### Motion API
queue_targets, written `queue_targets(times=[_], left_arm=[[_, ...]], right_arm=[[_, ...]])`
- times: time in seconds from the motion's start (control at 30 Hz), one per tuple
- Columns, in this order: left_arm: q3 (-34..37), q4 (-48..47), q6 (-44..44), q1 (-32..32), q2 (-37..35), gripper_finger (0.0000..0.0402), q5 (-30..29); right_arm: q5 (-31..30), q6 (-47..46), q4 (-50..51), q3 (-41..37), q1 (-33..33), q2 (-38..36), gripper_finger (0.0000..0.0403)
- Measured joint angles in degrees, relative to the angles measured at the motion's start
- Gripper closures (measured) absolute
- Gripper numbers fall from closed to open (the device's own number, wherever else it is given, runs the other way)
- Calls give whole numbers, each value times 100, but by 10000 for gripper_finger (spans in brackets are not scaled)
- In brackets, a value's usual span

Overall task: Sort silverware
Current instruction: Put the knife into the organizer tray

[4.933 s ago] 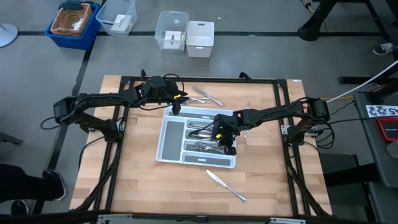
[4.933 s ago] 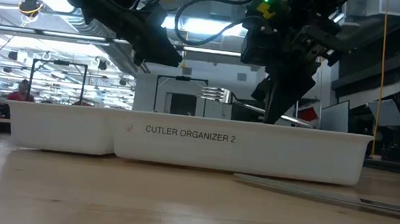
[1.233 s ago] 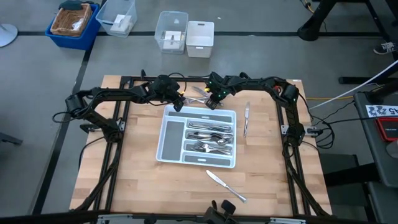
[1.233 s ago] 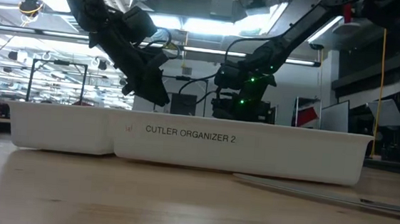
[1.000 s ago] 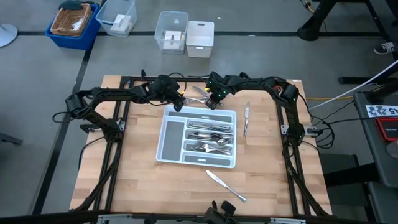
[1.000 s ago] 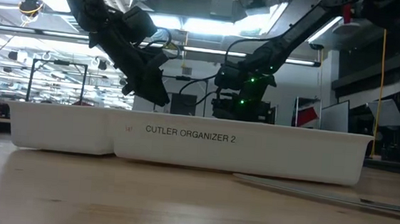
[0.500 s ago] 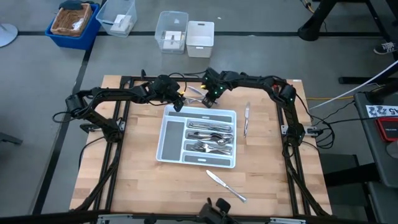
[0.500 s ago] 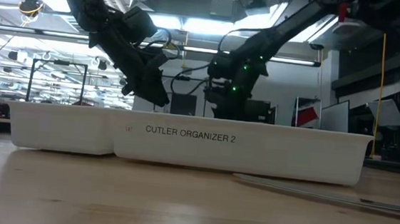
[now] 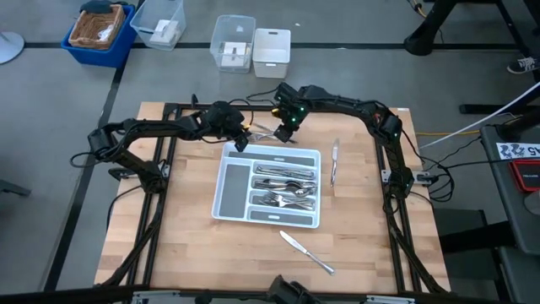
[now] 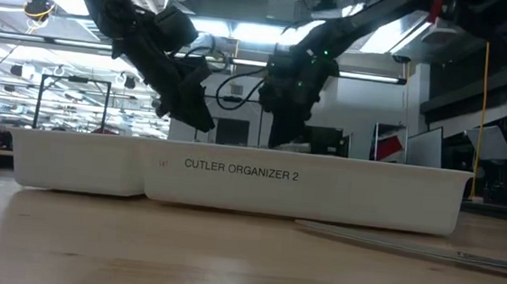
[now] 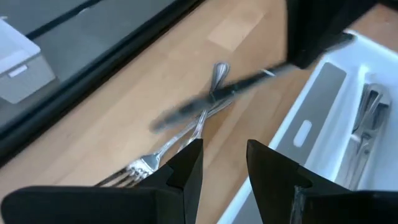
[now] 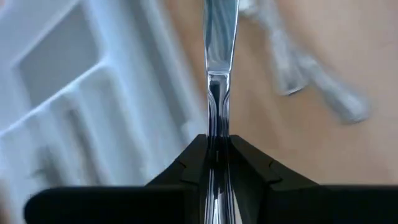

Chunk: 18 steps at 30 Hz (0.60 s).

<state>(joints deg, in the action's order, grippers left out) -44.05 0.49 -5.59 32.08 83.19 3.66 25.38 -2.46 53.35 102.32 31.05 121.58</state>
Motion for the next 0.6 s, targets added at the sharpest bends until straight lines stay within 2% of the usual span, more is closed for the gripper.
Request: queue_targets(times=[0.1, 0.27, 0.43, 0.6], left_arm=[[-1, -16, 0, 0, -190, 288, 7], [0, -48, -48, -11, -665, 288, 28], [0, -200, -43, -9, -1131, 288, 39], [-1, -194, -43, -9, -1331, 288, 37]], right_arm=[[319, 156, 479, 116, -83, -7, 343], [271, 504, 1397, 128, -372, -8, 343], [267, 816, 1888, 116, -838, -11, 349], [-166, 1008, 1881, 116, -1334, -13, 360]])
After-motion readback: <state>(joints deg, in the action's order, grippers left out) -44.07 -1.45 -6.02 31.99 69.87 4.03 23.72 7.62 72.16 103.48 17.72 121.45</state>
